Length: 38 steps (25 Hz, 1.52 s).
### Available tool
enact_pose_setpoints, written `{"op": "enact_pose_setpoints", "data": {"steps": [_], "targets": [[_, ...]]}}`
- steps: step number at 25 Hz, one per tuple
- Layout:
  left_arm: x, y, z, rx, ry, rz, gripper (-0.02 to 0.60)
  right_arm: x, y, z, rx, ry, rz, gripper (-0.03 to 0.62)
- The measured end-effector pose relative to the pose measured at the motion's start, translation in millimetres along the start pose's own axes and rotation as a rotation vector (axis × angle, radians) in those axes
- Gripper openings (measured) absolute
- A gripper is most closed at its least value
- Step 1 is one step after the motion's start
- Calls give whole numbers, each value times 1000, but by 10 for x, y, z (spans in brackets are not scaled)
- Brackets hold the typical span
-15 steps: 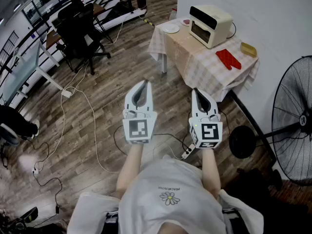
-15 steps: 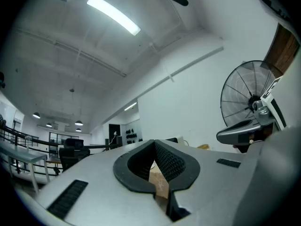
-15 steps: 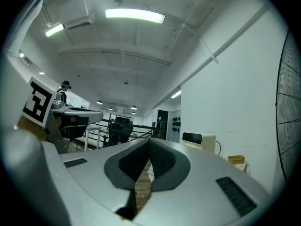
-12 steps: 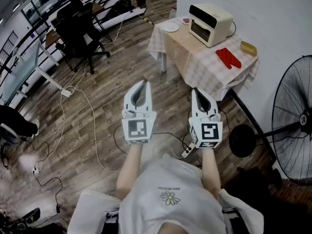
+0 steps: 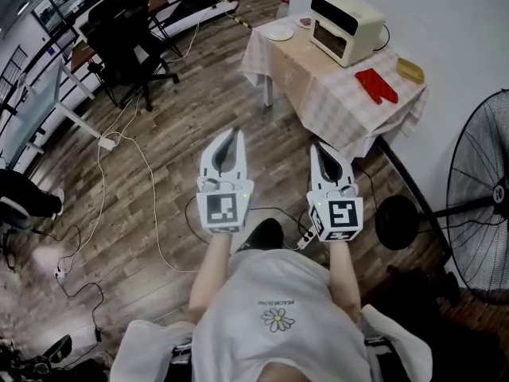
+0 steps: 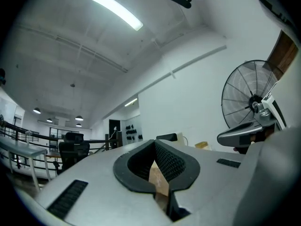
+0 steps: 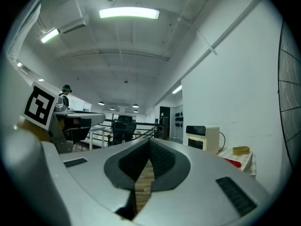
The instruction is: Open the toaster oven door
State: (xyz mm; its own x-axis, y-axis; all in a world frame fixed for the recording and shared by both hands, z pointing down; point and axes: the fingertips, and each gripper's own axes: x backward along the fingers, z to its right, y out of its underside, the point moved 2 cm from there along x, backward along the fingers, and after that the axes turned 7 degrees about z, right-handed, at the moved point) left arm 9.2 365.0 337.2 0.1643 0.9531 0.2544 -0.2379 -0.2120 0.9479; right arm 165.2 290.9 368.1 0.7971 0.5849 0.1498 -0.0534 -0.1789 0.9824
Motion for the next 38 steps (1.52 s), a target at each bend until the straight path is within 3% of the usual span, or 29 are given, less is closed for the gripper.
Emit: {"op": "enact_pose_setpoints", "data": {"steps": [7, 17, 27, 32, 38], "targets": [[-257, 160, -23, 11, 17, 8, 17, -97, 130, 99, 10, 1, -23, 11], [-1280, 400, -183, 33, 86, 75, 17, -799, 310, 594, 49, 73, -24, 11], [-2930, 884, -475, 65, 215, 106, 18, -2207, 573, 1329, 33, 186, -61, 11], [-3869, 984, -658, 127, 276, 162, 18, -2969, 658, 1733, 17, 260, -67, 11], [-4732, 1202, -668, 132, 394, 187, 18, -3642, 764, 2106, 5, 313, -73, 11]]}}
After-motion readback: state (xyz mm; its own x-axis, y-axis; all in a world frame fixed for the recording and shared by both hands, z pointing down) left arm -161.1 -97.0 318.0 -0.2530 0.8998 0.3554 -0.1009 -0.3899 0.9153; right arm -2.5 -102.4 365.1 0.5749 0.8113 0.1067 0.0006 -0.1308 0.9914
